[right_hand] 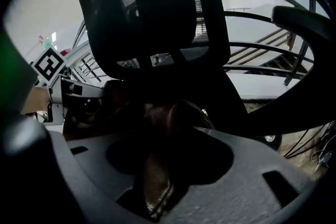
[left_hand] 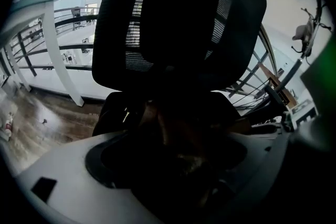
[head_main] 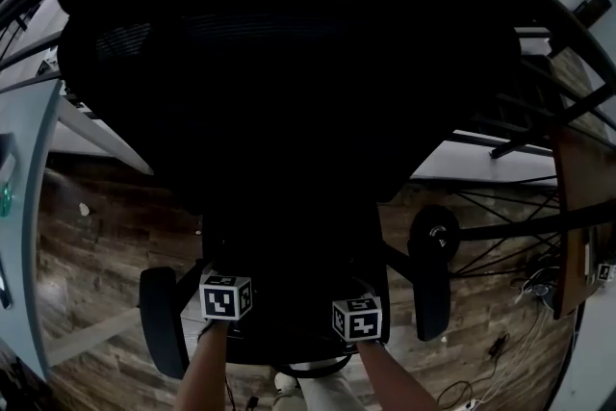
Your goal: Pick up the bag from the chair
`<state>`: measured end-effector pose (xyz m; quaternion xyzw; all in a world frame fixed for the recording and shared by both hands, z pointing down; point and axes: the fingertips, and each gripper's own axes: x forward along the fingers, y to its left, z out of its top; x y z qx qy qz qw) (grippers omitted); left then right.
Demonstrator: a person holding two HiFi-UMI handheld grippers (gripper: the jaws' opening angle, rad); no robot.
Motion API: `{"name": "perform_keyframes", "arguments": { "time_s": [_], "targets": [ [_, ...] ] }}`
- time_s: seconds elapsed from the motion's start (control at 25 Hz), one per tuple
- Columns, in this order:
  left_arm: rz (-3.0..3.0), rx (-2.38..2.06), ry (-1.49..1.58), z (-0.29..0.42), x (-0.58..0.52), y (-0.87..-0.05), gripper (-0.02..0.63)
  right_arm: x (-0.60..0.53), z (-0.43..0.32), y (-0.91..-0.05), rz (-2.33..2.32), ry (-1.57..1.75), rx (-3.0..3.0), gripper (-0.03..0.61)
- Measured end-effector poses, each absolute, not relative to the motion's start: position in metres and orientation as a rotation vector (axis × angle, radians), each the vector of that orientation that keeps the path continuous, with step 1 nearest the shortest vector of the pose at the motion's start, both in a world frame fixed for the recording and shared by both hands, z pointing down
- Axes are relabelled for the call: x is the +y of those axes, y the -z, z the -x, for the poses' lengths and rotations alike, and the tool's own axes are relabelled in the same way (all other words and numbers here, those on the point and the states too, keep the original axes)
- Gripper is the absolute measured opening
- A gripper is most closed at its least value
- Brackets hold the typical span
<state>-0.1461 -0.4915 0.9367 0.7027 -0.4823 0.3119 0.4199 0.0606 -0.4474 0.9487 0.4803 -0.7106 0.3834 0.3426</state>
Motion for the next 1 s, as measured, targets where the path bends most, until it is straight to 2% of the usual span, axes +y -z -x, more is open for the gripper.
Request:
{"name": "perform_keyframes", "arguments": {
  "time_s": [0.08, 0.12, 0.2, 0.32, 0.44, 0.72, 1.0],
  "targets": [
    [-1.746, -1.209, -0.787, 0.147, -0.490, -0.941, 0.403, -0.448, -0.059, -0.952, -1.242, -0.995, -1.846, 0.175],
    [-1.739, -1.218, -0.800, 0.149, -0.490, -0.943, 0.380, -0.448, -0.058, -0.953, -1.239, -0.992, -1.846, 0.173],
    [-1.728, -1.242, -0.821, 0.152, -0.490, -0.945, 0.241, -0.449, -0.057, -0.952, -1.232, -0.986, -1.842, 0.133],
    [-1.726, -1.242, -0.854, 0.152, -0.484, -0.946, 0.166, -0.448, -0.055, -0.950, -1.228, -0.981, -1.841, 0.073],
    [-1.752, -1.242, -0.883, 0.152, -0.479, -0.941, 0.105, -0.447, -0.054, -0.946, -1.225, -0.954, -1.850, 0.044],
    [-1.770, -1.295, -0.861, 0.155, -0.454, -0.926, 0.029, -0.439, -0.044, -0.926, -1.224, -0.919, -1.872, 0.021],
    [-1.767, -1.300, -0.778, 0.152, -0.423, -0.896, 0.021, -0.420, -0.044, -0.892, -1.261, -0.895, -1.890, 0.017]
  ]
}}
